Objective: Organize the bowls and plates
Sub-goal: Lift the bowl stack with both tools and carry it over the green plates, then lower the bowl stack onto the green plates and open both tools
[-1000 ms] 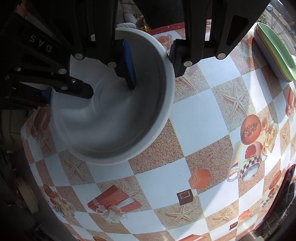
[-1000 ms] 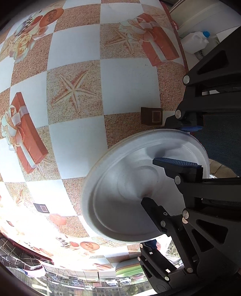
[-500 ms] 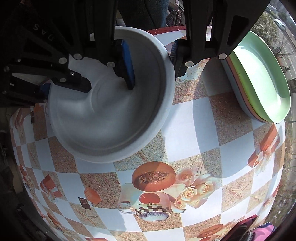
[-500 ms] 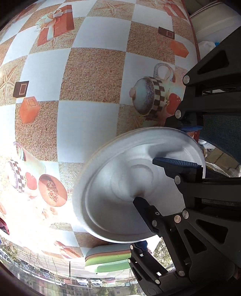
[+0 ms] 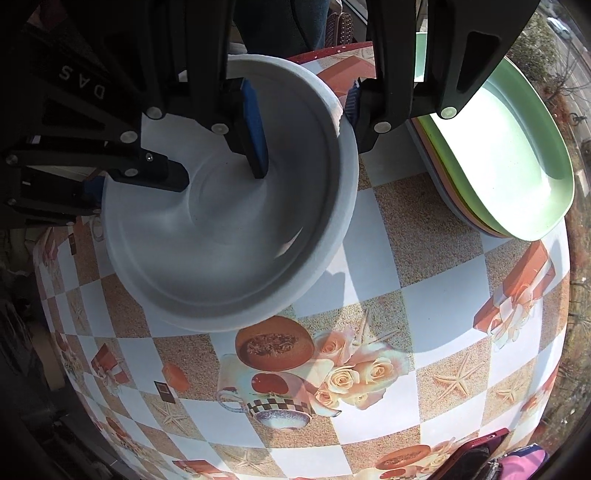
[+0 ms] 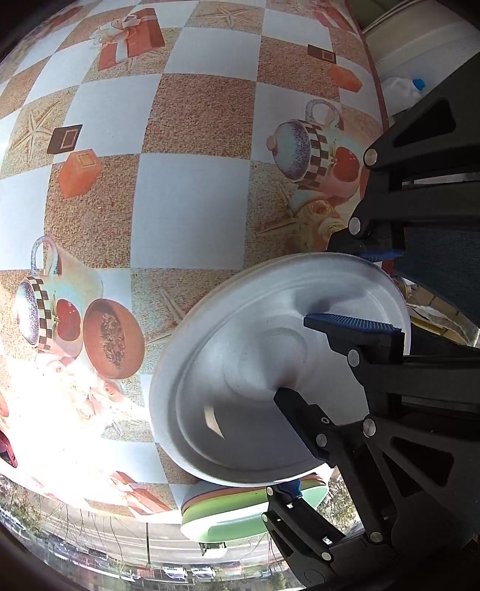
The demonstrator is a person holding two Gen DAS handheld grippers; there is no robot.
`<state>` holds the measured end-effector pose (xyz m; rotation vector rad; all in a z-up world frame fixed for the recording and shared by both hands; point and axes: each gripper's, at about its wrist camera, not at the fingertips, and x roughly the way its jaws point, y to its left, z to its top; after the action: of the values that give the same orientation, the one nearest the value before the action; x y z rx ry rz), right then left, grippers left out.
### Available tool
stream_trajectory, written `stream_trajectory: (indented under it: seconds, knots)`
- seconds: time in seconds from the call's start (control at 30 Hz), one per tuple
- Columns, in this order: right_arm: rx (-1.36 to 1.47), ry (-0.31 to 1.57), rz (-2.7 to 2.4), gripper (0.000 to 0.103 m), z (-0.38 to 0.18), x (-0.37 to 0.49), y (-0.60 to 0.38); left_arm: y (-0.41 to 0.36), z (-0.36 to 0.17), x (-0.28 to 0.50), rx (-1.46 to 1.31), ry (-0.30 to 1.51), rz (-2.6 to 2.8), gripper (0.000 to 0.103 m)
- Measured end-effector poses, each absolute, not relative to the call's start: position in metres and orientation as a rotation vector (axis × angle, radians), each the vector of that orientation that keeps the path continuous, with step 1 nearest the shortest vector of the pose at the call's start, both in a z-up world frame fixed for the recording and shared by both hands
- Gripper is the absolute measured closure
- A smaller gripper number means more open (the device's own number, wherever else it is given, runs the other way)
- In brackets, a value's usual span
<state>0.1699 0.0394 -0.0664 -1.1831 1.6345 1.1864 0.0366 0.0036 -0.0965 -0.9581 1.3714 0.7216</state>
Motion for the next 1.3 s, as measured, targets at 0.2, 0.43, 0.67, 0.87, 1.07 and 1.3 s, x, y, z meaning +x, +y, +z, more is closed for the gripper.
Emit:
stream_trajectory:
  seconds: [0.2, 0.43, 0.67, 0.87, 1.07, 1.3]
  knots:
    - [-1.156, 1.585, 1.242, 0.076, -0.033, 0.18, 0.053, 0.015, -0.056, 0.026, -0.893, 1.312, 0.76, 0.061]
    - [-1.195, 1.536, 1.378, 0.076, -0.001, 0.133, 0.074, 0.044, -0.015, -0.015, -0.958, 1.224, 0.928, 0.06]
    - [-1.325, 1.48, 1.518, 0.076, -0.003, 0.073, 0.069, 0.046, -0.011, -0.067, -1.05, 1.202, 1.065, 0.06]
    - [-1.422, 1.465, 1.562, 0.076, -0.011, 0.028, 0.062, 0.039, -0.019, -0.091, -1.115, 1.203, 1.114, 0.06]
    - [-1.452, 1.468, 1.559, 0.076, -0.022, 0.022, 0.068, 0.034, -0.022, -0.102, -1.143, 1.199, 1.119, 0.06]
    - [-1.418, 1.427, 1.551, 0.052, -0.01, 0.038, 0.073, 0.037, -0.01, -0.102, -1.039, 1.184, 1.211, 0.034]
